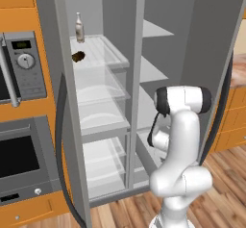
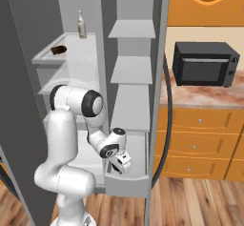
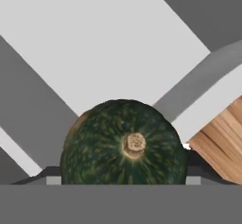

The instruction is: Take the sweet potato and squash from the fridge shelf and place them in the freezer drawer to begin freezing them.

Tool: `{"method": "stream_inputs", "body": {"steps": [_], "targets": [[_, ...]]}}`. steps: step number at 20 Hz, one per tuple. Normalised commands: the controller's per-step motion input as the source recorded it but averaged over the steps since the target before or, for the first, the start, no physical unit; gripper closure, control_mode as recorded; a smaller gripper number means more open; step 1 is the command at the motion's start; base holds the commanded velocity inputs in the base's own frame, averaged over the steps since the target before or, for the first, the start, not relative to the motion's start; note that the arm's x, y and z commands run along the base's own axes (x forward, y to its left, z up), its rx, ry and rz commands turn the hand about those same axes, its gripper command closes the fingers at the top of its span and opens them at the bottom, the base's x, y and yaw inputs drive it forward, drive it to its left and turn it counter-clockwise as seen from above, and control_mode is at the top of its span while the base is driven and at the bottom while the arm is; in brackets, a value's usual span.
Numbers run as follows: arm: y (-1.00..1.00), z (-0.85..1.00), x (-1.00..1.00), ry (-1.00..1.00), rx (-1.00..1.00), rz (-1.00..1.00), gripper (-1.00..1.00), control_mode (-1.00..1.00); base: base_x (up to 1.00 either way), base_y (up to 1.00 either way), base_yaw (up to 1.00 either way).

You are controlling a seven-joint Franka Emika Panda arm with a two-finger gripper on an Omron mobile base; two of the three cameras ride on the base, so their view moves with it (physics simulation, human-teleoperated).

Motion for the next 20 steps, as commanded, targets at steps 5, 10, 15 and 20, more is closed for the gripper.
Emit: {"method": "stream_inputs", "body": {"steps": [5,10,15,20], "targets": [[-0.06,-0.35,0.00,0.09,0.06,0.00,1.00,-1.00,0.00,0.00,0.00],[-0.01,-0.37,-0.01,0.11,0.04,0.00,1.00,-1.00,0.00,0.00,0.00],[0.00,-0.26,-0.10,0.08,0.01,0.00,-1.00,-1.00,0.00,0.00,0.00],[0.00,-0.18,-0.12,0.02,0.01,0.00,-1.00,-1.00,0.00,0.00,0.00]]}}
